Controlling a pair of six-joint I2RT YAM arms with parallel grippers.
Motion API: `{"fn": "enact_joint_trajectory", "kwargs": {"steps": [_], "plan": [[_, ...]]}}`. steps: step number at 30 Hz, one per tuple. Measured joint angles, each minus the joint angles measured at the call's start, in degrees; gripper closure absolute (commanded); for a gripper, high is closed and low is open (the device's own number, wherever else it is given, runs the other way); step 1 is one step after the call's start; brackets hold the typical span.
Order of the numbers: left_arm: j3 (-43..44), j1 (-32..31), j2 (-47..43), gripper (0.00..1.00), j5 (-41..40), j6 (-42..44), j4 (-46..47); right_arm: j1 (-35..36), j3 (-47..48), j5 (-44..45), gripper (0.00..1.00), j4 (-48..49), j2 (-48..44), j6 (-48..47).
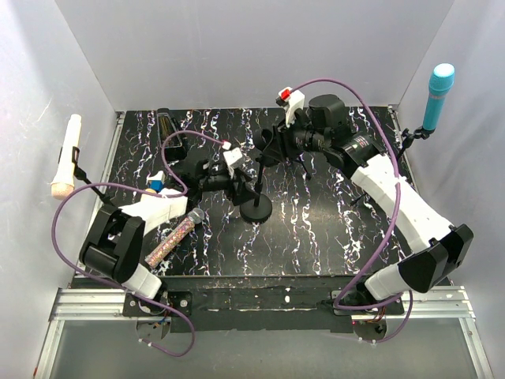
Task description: Remove the microphone from the stand
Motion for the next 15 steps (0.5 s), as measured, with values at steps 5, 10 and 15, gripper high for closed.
{"fn": "enact_joint_trajectory", "kwargs": {"steps": [5, 10, 15], "plan": [[0.0, -3.6, 1.0, 0.46, 4.1, 1.2, 1.6, -0.1, -0.1, 0.0, 0.99, -0.1, -0.1, 0.1], [0.4, -5.2, 3.9, 0.86, 0.8, 2.4, 4.6, -0.3, -1.1, -0.2, 0.99, -0.2, -1.1, 0.2], [2.2, -6.3, 5.9, 0.96, -0.2, 2.1, 5.4, -1.6, -2.0, 0.0, 0.99, -0.1, -2.0, 0.8]]}}
